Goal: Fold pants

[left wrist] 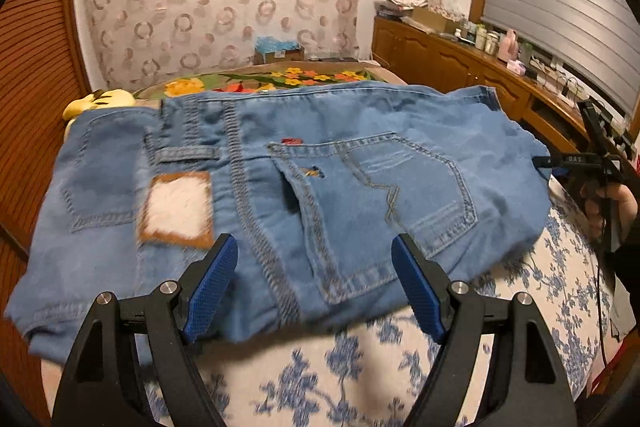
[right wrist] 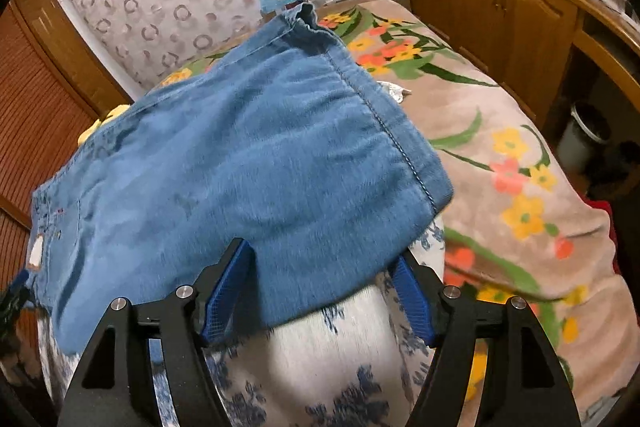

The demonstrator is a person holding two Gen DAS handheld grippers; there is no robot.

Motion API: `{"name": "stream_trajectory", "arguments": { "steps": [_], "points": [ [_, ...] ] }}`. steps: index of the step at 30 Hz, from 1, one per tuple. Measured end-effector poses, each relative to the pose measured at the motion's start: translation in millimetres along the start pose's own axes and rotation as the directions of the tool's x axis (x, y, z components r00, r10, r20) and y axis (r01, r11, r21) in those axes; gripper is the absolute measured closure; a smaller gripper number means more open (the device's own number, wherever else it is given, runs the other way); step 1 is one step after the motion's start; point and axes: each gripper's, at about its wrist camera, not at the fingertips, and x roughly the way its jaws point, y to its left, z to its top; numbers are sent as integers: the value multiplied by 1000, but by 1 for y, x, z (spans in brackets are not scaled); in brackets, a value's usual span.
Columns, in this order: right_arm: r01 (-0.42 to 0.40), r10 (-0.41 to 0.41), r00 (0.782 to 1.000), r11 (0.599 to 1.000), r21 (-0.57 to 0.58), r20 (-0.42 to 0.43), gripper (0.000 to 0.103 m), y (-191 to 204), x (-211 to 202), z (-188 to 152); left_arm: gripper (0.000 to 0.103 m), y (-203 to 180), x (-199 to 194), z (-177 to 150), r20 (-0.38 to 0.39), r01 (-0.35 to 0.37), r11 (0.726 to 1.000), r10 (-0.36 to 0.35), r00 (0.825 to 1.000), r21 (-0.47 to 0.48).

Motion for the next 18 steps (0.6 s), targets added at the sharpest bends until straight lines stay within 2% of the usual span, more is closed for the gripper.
{"name": "stream_trajectory", "arguments": {
  "steps": [2,3,4,5,7,8,13,16,18],
  "points": [
    [22,-21,998,1000,-20,63,39,4,-8,1,23,4,-7,-6,5,-15,1000,15,1000,-16],
    [21,-18,996,999,-29,88,40,11,-11,1,23,6,-9,-7,6,-21,1000,21,1000,-22],
    [8,-4,994,999,-41,107,46,12,-16,2,23,8,-12,-10,7,-30,999,31,1000,-32],
    [0,5,994,999,-51,112,56,13,-18,1,23,11,-13,-11,8,-35,999,35,999,-38],
    [17,-10,994,998,-67,112,65,15,-16,-2,23,16,-15,-14,11,-43,998,43,999,-54],
    [25,-17,994,997,-75,108,73,16,-14,-4,23,19,-16,-16,12,-48,997,49,999,-61],
    [47,-39,995,995,-88,95,97,13,-9,-11,23,27,-20,-25,11,-67,995,68,998,-77],
    [48,-39,995,994,-96,96,99,14,-7,-12,23,35,-23,-30,14,-83,993,84,996,-86],
    [51,-41,995,994,-96,94,99,35,0,3,23,42,-25,-35,15,-108,989,110,994,-102]
  ]
}}
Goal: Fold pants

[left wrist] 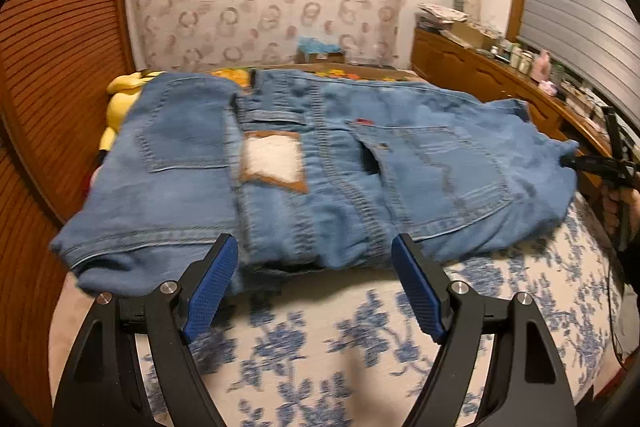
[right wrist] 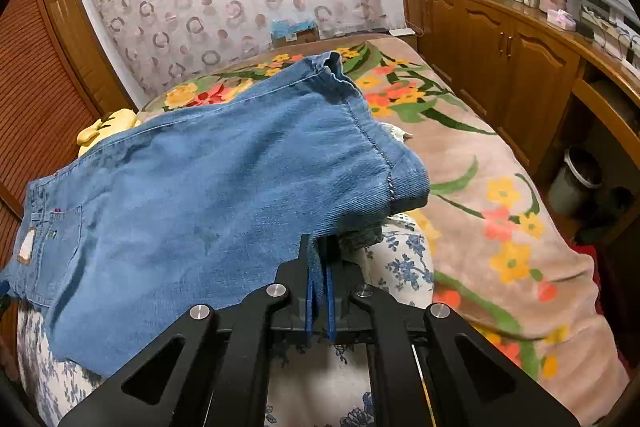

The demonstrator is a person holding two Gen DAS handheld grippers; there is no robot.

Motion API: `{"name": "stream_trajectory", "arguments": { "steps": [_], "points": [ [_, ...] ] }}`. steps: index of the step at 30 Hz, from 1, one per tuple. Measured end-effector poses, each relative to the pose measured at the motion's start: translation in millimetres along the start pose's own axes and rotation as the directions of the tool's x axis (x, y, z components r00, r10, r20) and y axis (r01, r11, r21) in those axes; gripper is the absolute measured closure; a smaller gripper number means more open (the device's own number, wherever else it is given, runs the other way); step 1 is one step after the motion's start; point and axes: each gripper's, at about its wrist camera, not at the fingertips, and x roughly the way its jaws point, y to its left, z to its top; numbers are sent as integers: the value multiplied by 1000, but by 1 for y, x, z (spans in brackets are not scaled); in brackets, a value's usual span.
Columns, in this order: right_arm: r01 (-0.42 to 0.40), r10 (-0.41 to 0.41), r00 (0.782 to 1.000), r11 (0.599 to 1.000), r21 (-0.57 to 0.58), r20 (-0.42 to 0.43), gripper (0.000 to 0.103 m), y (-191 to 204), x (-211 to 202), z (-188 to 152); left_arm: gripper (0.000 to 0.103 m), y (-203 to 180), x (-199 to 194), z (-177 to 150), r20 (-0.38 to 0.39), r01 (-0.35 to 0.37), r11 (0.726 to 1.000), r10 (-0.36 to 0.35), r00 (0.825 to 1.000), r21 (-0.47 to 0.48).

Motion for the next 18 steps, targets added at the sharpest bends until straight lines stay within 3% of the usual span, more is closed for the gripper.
{"name": "stream_trajectory", "arguments": {
  "steps": [4,7,10,18],
  "points": [
    [26,-26,1000,999,-28,0,99,12,3,7,23,15,-3,-8,6,-12,999,12,1000,-43],
    [44,-45,999,998,-51,0,99,17,7,7,32,22,3,-9,-5,-19,999,19,1000,-51],
    [61,-61,998,996,-73,-2,99,18,9,8,48,24,12,-7,-20,6,998,-7,1000,-58],
    [91,-91,996,989,-116,3,99,23,14,9,49,18,35,0,-39,21,999,-22,999,-44]
  ]
}}
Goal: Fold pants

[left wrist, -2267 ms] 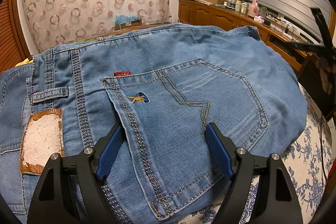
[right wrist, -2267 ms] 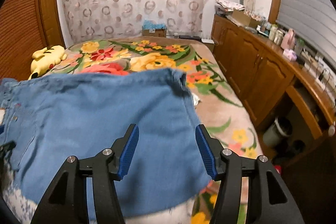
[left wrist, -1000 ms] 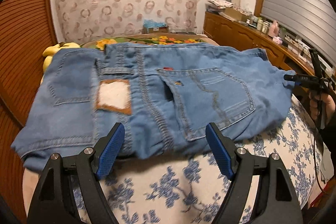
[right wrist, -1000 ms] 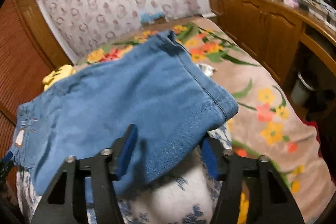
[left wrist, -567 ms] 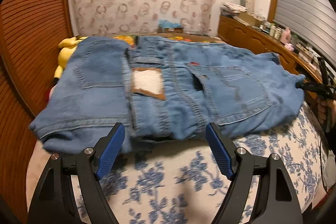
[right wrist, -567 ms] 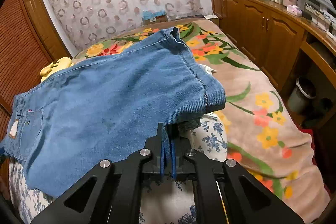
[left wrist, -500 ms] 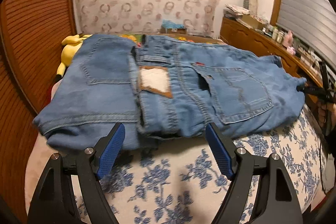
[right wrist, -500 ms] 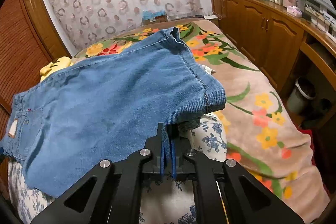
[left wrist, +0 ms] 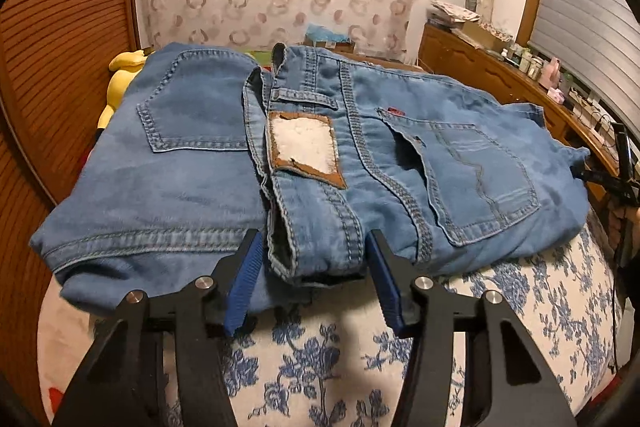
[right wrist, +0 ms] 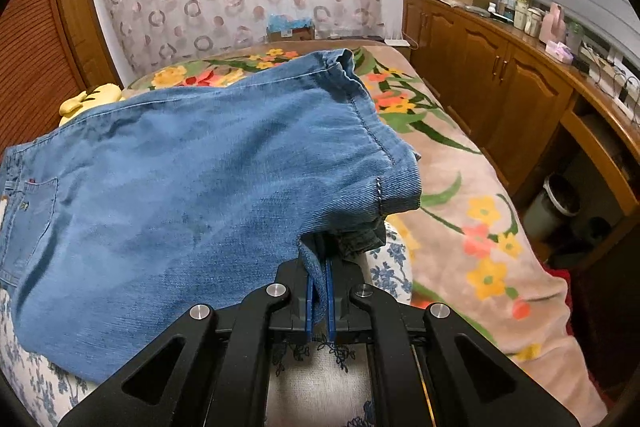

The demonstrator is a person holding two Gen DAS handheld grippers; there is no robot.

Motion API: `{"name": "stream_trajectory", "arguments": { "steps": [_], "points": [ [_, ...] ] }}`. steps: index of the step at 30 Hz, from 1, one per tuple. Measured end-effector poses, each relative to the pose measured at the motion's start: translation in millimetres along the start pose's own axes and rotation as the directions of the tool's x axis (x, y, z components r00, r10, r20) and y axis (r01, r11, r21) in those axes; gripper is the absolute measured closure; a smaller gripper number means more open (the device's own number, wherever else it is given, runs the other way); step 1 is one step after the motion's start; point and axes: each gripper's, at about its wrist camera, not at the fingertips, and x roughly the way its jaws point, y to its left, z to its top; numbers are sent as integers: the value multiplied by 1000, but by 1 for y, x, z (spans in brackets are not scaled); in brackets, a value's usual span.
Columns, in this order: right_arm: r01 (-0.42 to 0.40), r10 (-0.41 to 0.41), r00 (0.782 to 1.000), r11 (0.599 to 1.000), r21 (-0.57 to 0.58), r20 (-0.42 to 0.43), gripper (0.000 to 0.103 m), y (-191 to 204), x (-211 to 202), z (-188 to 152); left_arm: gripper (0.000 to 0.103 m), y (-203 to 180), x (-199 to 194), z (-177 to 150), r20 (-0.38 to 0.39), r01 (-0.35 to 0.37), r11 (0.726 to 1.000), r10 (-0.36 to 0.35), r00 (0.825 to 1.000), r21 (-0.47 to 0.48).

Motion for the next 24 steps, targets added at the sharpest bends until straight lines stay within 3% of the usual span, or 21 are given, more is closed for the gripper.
{"name": "stream_trajectory", "arguments": {
  "steps": [1,5,6,8,17,24],
  "points": [
    [-2,2,1000,1000,-2,-1,99,0,0,0,61,-2,0,1,8,-2,1000,2,1000,7],
    [-7,7,1000,1000,-18,15,100,-3,-3,4,81,-9,-6,4,32,-3,1000,2,999,15],
    [-2,3,1000,1000,-23,28,101,-2,-6,5,82,-12,-11,4,50,-75,997,76,996,-23],
    [6,-5,998,1000,-30,59,101,-2,-13,7,84,-15,-23,7,95,-85,996,87,992,-22],
    [25,-16,984,999,-48,175,101,0,-65,13,87,-27,-83,17,222,-74,997,71,972,3],
    [-2,19,977,997,-77,214,101,4,-107,-21,89,-25,-125,-6,277,-55,998,54,959,-4]
  ]
}}
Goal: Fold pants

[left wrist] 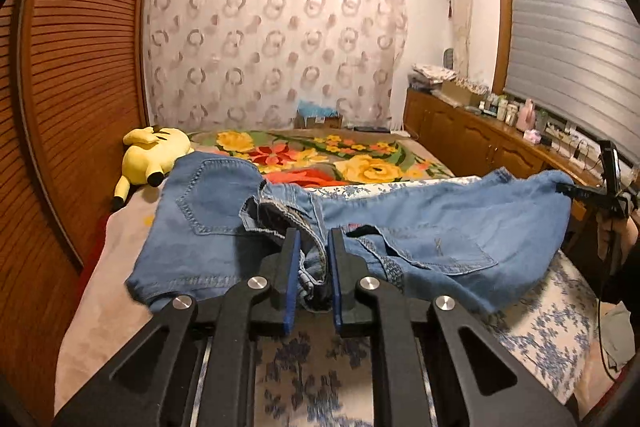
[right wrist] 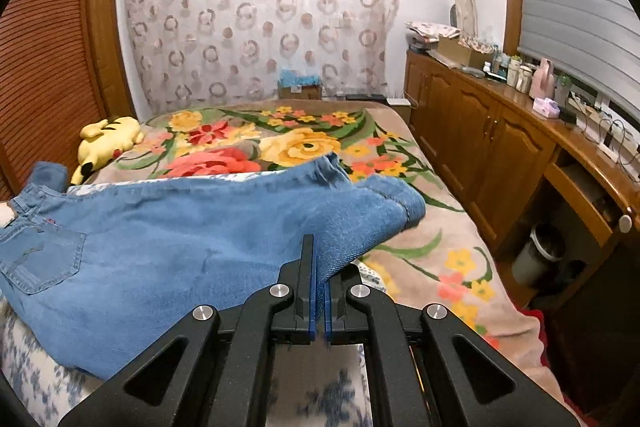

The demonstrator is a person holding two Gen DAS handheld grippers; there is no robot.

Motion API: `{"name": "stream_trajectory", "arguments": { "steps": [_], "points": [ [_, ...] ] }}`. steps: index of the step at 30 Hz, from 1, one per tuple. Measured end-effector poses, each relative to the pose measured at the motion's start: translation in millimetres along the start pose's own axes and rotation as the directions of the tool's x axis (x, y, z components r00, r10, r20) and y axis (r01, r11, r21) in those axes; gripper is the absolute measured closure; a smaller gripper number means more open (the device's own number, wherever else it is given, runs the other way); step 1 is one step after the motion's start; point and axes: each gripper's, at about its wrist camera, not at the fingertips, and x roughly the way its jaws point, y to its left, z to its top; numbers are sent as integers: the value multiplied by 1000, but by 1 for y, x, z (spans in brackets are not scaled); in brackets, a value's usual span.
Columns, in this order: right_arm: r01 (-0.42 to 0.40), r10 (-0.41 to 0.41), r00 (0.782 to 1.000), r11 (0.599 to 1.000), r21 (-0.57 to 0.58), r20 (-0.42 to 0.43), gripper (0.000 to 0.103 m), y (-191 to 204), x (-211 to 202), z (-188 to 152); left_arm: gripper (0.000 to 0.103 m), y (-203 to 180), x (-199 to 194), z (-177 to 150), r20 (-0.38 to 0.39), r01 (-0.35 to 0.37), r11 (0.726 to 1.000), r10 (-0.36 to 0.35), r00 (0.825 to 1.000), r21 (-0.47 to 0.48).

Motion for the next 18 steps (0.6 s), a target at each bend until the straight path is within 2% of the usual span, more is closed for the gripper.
{"name": "stream_trajectory", "arguments": {
  "steps": [11,15,18],
  "points": [
    [-112,114,993,992,-58,25,101,3,-84,-57,89,25,-76,-43,8,-25,999,25,1000,-41],
    [-152,153,988,987,-56,11,101,2,-99,-75,89,28,-80,-62,-43,-43,998,41,998,-42],
    [-142,141,990,988,-61,-16,101,-2,-95,-88,89,31,-73,-80,-87,-53,997,49,995,-52]
  ]
}}
